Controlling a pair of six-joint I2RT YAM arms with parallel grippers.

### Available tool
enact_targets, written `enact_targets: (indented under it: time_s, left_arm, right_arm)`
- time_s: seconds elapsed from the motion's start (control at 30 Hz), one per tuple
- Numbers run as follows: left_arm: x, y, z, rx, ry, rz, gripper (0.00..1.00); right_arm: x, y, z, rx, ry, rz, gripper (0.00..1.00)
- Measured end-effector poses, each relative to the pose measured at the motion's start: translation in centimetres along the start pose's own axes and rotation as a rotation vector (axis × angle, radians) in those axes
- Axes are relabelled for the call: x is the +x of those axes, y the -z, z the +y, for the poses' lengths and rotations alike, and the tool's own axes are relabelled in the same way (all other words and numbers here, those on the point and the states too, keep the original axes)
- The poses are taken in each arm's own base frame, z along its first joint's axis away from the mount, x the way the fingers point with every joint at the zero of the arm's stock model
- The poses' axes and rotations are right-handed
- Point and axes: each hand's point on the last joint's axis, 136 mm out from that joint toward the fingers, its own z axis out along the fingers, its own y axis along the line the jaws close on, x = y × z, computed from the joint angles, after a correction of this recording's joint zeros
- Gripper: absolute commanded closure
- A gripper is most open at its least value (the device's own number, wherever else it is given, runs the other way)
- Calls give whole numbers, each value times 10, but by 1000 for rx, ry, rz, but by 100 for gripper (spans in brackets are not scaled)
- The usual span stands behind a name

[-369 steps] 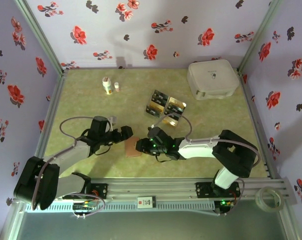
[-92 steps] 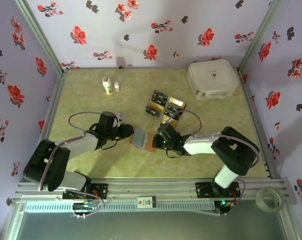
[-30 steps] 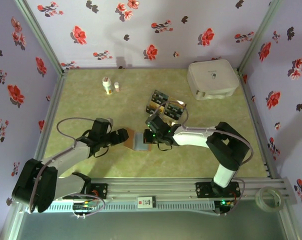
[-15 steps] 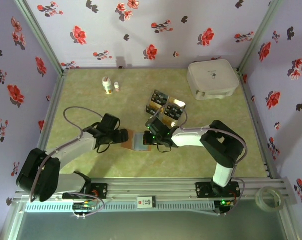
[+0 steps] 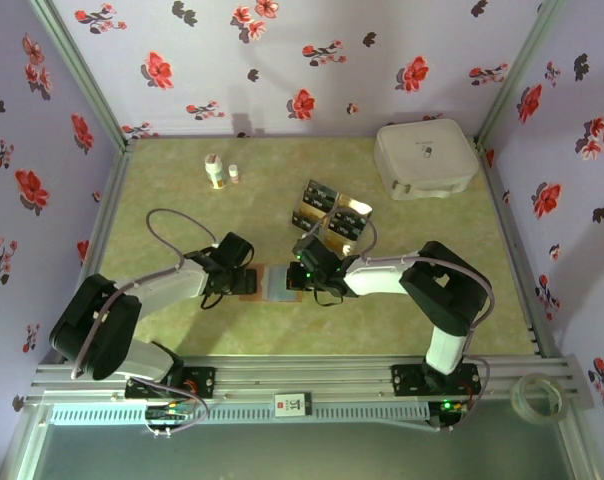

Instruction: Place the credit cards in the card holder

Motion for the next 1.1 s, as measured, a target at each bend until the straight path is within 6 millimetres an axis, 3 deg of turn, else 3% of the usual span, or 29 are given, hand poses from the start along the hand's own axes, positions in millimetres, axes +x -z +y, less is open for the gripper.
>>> enact_targets:
  time_s: [0.2,0.47,0.57,0.8,1.1]
  left_arm:
    - [-8,14,-3,24,3,-26,0]
    - [-63,94,-40,286,61,-226,0]
    - [-69,108,-53,374,80,-239,0]
    - [-66,112,-78,527,126,-214,0]
    - [-39,74,-86,573,161,-137,0]
  right_arm:
    - [0,0,0,0,0,1,100]
    - [1,0,1,-5,0,6,100]
    - [1,0,1,-5,0,6,100]
    - [2,5,0,6,0,15,100]
    - [1,17,1,19,7,14,100]
